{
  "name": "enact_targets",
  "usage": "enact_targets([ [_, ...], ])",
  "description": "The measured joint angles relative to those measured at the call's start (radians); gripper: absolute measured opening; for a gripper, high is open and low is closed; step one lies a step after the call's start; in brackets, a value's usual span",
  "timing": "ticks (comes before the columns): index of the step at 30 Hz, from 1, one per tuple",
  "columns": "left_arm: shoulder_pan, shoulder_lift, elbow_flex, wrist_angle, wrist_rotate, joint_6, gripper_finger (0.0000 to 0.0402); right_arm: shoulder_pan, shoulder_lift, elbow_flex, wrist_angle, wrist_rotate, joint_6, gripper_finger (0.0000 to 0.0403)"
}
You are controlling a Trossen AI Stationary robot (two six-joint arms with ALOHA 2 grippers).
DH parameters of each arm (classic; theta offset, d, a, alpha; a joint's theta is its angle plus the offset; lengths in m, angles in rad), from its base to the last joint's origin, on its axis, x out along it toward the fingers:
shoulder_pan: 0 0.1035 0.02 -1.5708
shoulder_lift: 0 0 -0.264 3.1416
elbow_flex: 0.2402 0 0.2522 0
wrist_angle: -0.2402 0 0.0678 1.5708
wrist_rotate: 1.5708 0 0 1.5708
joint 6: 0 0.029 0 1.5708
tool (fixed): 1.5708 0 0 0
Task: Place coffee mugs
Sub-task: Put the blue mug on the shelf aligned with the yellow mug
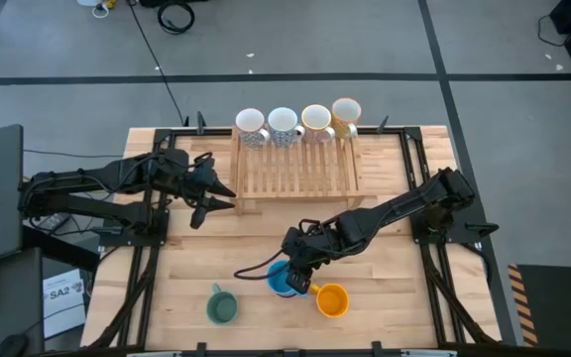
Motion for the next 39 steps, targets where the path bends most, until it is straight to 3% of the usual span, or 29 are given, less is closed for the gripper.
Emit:
enact_targets([
  [22,0.000,0.002,0.000,-0.014,0.000,0.000,0.0146,0.000,0.009,0.000,-0.025,-0.027,0.046,0.0151],
  [39,0.000,0.002,0.000,-0.015,0.000,0.000,0.0146,0.000,0.009,0.000,-0.052,-0.027,0.081,0.0067],
])
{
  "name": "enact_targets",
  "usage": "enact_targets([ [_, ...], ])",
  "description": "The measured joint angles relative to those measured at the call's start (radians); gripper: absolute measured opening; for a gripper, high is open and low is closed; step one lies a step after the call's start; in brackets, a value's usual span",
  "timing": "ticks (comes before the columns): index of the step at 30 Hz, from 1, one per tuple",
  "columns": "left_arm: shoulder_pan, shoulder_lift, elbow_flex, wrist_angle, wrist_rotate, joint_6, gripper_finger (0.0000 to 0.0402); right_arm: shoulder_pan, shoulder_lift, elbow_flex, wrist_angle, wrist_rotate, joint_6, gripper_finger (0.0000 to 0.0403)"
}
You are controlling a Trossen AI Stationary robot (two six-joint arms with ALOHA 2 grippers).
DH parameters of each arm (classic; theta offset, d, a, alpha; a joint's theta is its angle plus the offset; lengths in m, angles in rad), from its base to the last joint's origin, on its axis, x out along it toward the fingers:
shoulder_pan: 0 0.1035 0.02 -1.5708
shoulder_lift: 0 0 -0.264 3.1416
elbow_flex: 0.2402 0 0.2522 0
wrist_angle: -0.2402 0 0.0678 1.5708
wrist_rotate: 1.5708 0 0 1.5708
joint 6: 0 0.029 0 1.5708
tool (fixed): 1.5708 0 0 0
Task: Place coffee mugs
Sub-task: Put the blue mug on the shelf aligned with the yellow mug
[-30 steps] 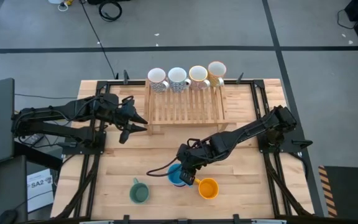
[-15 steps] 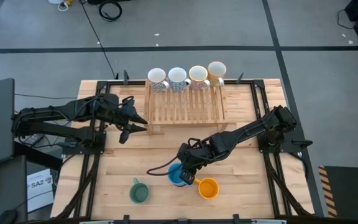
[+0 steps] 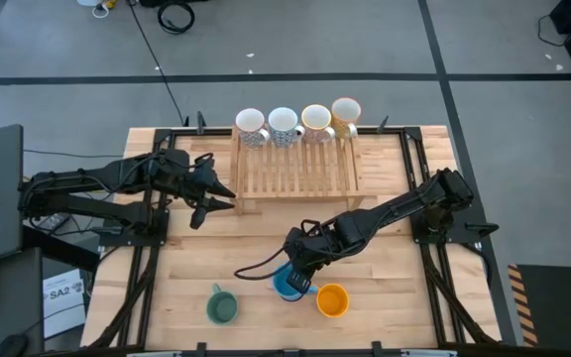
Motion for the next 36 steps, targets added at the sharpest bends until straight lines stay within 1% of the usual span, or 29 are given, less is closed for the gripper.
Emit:
enact_targets([
  [5,0.000,0.000,0.000,0.000,0.000,0.000,0.0146,0.000,0.000,-0.001,-0.001,0.000,-0.003,0.0040],
  [8,0.000,0.000,0.000,0.000,0.000,0.000,0.0146,0.000,0.000,-0.002,0.002,0.000,-0.003,0.0031],
  [16,0.000,0.000,0.000,0.000,0.000,0.000,0.0146,0.000,0.000,-0.002,0.005,0.000,0.045,0.0035],
  [22,0.000,0.000,0.000,0.000,0.000,0.000,0.0146,0.000,0.000,-0.002,0.008,0.000,0.046,0.0028],
  [36,0.000,0.000,0.000,0.000,0.000,0.000,0.0146,0.000,0.000,-0.002,0.010,0.000,0.050,0.0026],
])
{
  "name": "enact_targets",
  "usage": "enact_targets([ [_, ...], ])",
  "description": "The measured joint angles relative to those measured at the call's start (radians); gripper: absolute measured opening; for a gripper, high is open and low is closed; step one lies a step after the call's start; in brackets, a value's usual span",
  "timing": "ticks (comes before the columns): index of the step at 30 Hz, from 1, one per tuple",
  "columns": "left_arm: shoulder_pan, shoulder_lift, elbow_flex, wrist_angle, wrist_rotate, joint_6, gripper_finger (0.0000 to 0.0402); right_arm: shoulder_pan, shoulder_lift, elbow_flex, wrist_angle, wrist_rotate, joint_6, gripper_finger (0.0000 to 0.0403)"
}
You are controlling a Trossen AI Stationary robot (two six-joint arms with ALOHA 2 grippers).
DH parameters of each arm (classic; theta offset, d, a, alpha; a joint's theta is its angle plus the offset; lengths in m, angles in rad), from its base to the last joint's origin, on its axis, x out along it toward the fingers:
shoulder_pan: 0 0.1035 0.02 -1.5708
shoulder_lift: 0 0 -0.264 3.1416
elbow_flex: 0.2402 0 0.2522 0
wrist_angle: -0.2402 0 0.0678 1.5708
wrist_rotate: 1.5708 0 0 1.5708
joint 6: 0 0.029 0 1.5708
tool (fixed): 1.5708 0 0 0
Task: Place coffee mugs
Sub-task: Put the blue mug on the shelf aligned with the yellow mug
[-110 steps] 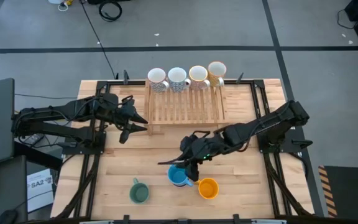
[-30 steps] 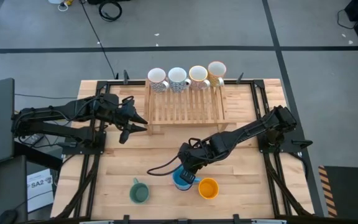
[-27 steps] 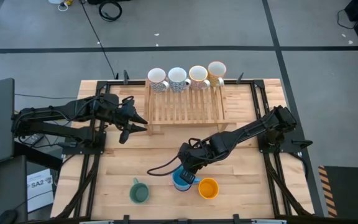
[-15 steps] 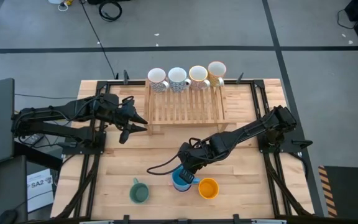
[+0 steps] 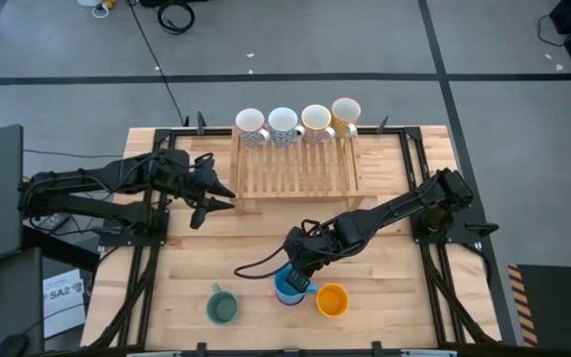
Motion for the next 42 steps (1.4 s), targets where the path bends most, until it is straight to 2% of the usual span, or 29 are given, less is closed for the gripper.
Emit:
enact_targets([
  [25,0.000,0.000,0.000,0.000,0.000,0.001,0.0146,-0.005,-0.037,0.001,-0.012,-0.028,0.041,0.0024],
  [36,0.000,0.000,0.000,0.000,0.000,0.001,0.0146,-0.050,-0.142,0.001,-0.041,-0.016,0.045,0.0024],
  [42,0.000,0.000,0.000,0.000,0.000,0.001,0.0146,-0.098,-0.238,0.001,-0.156,0.062,0.058,0.0024],
])
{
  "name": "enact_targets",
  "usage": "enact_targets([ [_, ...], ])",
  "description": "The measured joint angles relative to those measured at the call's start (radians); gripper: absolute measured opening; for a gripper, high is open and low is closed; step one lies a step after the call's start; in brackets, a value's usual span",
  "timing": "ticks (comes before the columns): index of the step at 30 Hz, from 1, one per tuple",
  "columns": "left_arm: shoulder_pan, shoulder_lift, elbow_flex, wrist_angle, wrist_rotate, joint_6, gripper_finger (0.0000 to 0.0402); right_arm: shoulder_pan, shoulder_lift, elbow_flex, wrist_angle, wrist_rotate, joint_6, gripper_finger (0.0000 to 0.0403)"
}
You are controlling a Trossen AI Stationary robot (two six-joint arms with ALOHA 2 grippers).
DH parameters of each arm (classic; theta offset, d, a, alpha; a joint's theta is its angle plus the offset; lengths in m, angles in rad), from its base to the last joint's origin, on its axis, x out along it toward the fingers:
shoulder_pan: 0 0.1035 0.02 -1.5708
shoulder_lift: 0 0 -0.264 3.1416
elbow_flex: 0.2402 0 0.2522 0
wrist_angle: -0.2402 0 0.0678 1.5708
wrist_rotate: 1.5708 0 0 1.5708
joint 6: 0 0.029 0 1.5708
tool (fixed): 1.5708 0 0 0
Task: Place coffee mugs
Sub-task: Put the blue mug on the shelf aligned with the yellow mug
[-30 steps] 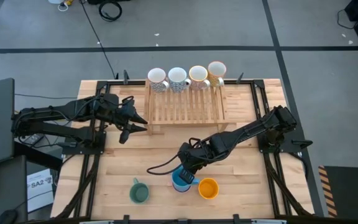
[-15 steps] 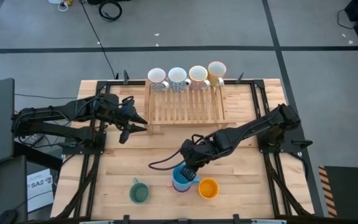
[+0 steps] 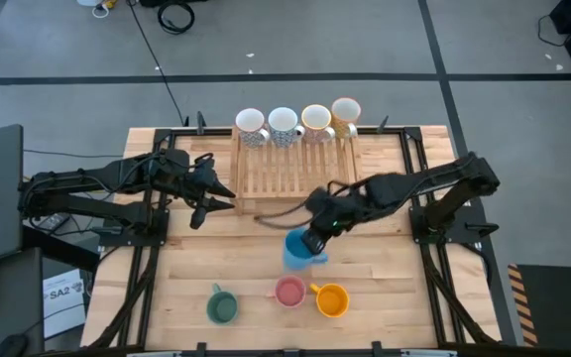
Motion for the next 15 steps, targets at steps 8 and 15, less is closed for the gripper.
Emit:
enact_targets([
  [8,0.000,0.000,0.000,0.000,0.000,0.000,0.0146,-0.078,-0.141,0.000,-0.207,0.162,0.034,0.0024],
  [15,0.000,0.000,0.000,0.000,0.000,0.000,0.0146,-0.167,-0.236,0.001,-0.359,0.268,0.042,0.0024],
])
